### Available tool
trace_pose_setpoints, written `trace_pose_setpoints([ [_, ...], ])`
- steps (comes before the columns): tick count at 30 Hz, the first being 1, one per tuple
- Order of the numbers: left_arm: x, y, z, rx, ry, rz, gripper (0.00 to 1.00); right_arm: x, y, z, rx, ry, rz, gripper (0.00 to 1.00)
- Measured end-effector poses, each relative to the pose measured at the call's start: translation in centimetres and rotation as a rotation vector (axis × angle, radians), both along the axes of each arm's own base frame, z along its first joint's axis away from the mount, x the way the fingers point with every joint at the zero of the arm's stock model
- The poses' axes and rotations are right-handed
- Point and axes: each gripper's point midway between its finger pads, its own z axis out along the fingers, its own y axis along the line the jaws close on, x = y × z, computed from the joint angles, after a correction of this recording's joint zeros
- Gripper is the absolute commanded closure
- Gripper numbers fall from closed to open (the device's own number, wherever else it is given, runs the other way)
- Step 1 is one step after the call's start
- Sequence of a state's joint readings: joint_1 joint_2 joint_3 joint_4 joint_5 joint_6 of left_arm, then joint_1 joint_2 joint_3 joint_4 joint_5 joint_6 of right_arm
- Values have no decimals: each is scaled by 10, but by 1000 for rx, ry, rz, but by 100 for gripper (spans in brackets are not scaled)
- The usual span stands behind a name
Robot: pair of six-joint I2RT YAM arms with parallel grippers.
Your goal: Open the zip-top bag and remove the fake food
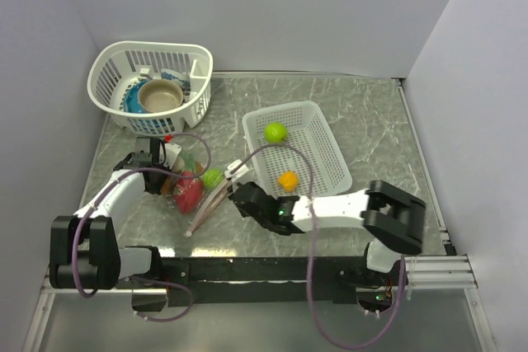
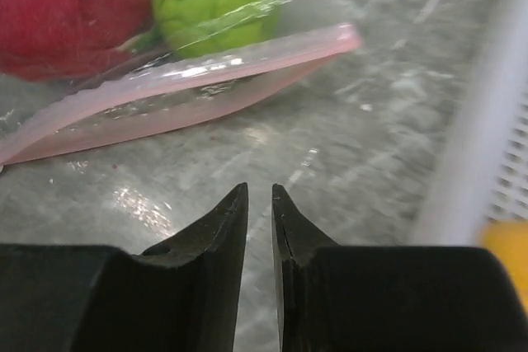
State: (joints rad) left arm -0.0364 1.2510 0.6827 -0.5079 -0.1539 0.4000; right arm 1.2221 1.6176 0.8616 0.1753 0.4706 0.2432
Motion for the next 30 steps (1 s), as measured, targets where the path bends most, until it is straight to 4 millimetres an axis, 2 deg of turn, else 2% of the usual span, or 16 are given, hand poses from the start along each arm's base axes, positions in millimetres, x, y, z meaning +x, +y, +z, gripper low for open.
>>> trace_pose_setpoints([
  [2,1,0,-2,3,3,-1,99,0,16,-15,-23,21,31,74],
  [4,2,0,-3,4,4,-1,99,1,31,-22,-21,31,56,72],
  [6,2,1,-4,4,5,-2,99,1,47,-24,-4,36,86,71],
  [11,2,0,-4,4,7,-4,99,4,70,-21,33,36,119,68],
  [14,2,0,-4,4,7,-5,99,7,79,-21,40,31,124,33],
  [15,2,0,-4,4,7,-6,99,9,82,-22,44,32,120,10],
  [16,2,0,-4,4,8,-6,99,10,85,-24,41,32,120,1],
  [23,2,0,-5,7,12,-29,99,28,90,-37,0,2,74,0],
  [30,3,-1,-5,11,16,-56,99,52,88,-21,-7,-55,29,0],
])
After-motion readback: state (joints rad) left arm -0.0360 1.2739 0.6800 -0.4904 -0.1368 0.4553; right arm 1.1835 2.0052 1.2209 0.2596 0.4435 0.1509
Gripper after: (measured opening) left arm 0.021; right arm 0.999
